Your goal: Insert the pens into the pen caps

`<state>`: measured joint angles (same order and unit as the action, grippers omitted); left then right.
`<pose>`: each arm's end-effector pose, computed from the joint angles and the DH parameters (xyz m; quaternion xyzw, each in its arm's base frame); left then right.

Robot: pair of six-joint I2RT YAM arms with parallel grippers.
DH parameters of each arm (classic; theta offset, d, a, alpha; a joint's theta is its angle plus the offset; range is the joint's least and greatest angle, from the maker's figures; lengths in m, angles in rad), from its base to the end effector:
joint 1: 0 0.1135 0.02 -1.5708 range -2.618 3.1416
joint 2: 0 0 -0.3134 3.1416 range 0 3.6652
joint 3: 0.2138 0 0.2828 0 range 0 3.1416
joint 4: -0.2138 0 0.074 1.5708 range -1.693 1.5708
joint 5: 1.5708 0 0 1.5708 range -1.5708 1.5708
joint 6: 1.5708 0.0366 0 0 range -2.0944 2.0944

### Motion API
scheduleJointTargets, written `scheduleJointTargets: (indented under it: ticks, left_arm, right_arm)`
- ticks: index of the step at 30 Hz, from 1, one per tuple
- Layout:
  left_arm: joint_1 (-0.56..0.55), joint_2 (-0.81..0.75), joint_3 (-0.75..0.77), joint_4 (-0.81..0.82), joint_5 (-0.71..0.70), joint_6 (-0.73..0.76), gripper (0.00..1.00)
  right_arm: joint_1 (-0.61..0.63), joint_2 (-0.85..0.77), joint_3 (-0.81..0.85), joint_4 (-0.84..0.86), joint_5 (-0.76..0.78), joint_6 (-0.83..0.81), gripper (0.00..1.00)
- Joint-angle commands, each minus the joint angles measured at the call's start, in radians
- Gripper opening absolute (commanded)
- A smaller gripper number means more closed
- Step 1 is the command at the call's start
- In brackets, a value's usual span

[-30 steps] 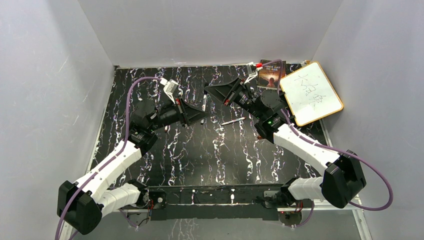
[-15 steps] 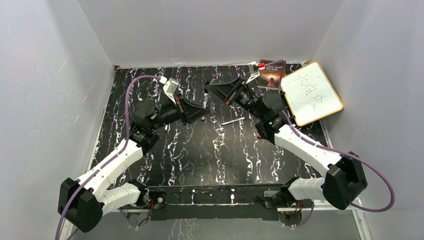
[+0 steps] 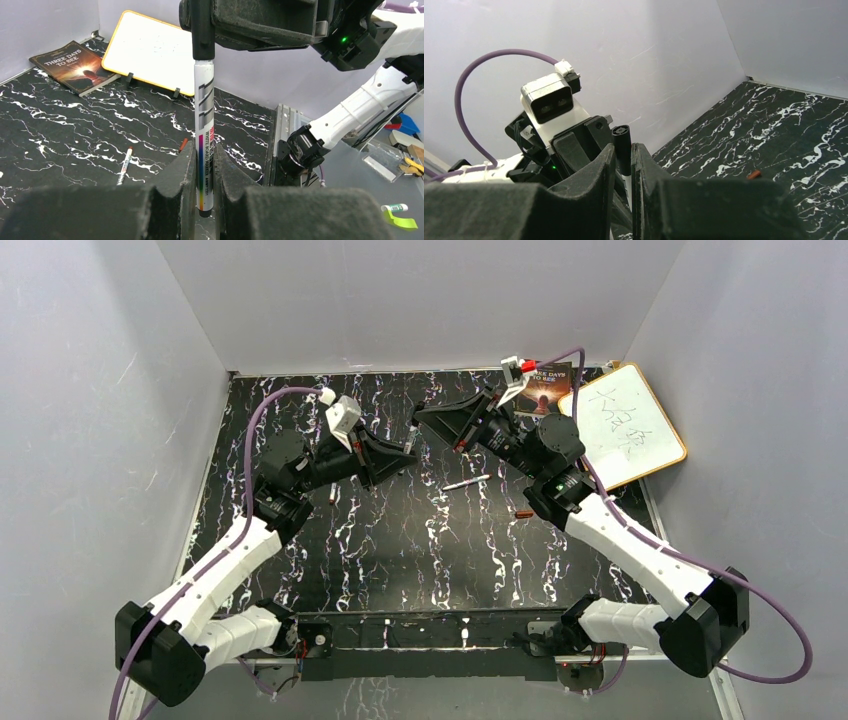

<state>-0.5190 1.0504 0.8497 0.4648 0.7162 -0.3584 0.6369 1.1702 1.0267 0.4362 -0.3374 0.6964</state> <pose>0.2008 -0.1424 0.4156 0.3231 0.5451 -0.5088 0.5828 0.2210 0.1785 0.4533 -0.1172 0.5917 0.5680 0.5599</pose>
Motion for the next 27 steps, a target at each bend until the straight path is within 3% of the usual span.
scheduleJointTargets:
  ticks: [1, 12, 16, 21, 23, 27]
  left_arm:
    - [0.002, -0.037, 0.034, -0.028, 0.076, 0.073, 0.0]
    - [0.003, -0.087, -0.008, -0.096, 0.06, 0.105, 0.0]
    - [0.002, -0.076, -0.003, -0.13, 0.057, 0.13, 0.0]
    - [0.002, -0.088, 0.0, -0.114, 0.032, 0.123, 0.0]
    - [0.002, -0.078, 0.009, -0.113, 0.031, 0.121, 0.0]
    - [0.002, -0.076, 0.006, -0.11, 0.02, 0.116, 0.0]
  right_arm:
    - [-0.002, -0.025, 0.046, -0.046, 0.031, -0.056, 0.09]
    - [-0.002, -0.038, 0.063, -0.087, 0.042, -0.085, 0.26]
    - [-0.002, -0.046, 0.069, -0.11, 0.051, -0.1, 0.43]
    - [-0.003, -0.045, 0.069, -0.126, 0.03, -0.104, 0.44]
    - [-0.002, -0.046, 0.064, -0.125, 0.028, -0.106, 0.57]
    - [-0.003, -0.05, 0.054, -0.117, 0.018, -0.106, 0.62]
